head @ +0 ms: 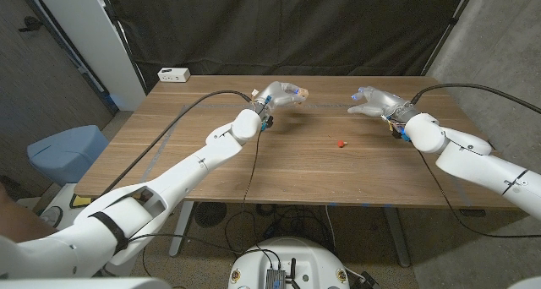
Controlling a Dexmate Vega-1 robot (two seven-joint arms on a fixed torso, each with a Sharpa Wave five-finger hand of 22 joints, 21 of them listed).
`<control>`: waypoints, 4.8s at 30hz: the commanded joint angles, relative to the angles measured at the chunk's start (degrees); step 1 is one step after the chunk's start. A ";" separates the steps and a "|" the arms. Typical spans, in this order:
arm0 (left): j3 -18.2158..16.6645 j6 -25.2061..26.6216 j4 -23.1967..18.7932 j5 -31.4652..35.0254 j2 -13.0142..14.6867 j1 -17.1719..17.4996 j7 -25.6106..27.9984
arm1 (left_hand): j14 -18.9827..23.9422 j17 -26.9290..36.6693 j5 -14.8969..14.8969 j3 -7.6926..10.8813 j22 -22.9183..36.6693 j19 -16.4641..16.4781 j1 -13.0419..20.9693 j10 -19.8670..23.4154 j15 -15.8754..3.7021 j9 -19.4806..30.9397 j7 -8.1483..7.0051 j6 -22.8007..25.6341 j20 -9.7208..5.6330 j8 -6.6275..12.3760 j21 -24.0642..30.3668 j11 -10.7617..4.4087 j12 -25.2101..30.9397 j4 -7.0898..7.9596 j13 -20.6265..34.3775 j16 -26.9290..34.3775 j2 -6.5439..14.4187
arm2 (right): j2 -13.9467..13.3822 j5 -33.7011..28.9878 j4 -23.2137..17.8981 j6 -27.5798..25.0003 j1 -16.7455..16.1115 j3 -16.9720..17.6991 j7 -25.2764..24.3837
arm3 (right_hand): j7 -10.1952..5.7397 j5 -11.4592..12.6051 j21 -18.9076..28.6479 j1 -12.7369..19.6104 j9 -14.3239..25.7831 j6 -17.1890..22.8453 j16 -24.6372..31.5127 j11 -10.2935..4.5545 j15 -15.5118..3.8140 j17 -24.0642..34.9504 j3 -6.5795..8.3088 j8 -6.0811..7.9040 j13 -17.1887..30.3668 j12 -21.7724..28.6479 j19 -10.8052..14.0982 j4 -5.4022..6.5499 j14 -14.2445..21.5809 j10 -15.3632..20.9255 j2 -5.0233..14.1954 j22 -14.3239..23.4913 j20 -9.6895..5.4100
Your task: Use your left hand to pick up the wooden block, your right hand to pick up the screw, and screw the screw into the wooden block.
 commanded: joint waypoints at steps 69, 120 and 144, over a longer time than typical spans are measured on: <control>0.92 -8.10 11.21 -7.33 -4.96 -1.50 -3.61 | -0.42 0.55 0.27 -0.39 0.21 -0.71 0.24 0.16 -5.71 0.26 0.10 0.70 -0.02 -0.75 0.21 -0.01 -1.36 0.31 0.49 -0.05 2.02 | -3.08 -28.75 0.91 17.05 7.39 -4.99 22.97 | -4.14 -0.38 0.01 11.99 1.68 1.23 -0.75 -1.09 -0.12 0.44 2.70 1.68 0.20 -0.75 1.61 0.67 0.46 -3.12 -5.84 0.28 1.73; 1.47 -8.81 10.90 -5.65 -5.28 -0.59 -1.77 | 0.05 0.63 0.29 -0.73 0.22 -0.54 0.31 0.68 -5.73 0.26 0.47 1.71 -0.22 -0.90 0.42 0.02 -2.01 0.29 0.63 0.26 2.83 | 0.43 -31.38 4.77 16.99 8.34 -7.96 24.74 | -3.90 -0.73 0.27 11.61 2.38 2.23 -0.41 -0.65 0.20 0.69 2.58 2.65 0.24 -0.31 1.88 1.34 0.14 -3.92 -5.75 0.33 1.27; 1.92 -9.03 11.64 -5.10 -5.57 -1.01 -1.88 | 0.11 0.67 0.42 -0.81 0.22 -0.53 0.30 0.94 -5.75 0.29 0.51 1.95 -0.29 -1.01 0.45 0.04 -2.39 0.36 0.53 0.35 3.47 | 1.43 -31.81 4.83 14.30 8.25 -8.98 25.11 | -2.88 -0.80 0.35 10.28 2.95 2.97 -0.26 0.57 0.39 0.83 1.94 3.54 0.27 -0.15 2.25 1.84 0.16 -3.95 -5.94 0.36 0.84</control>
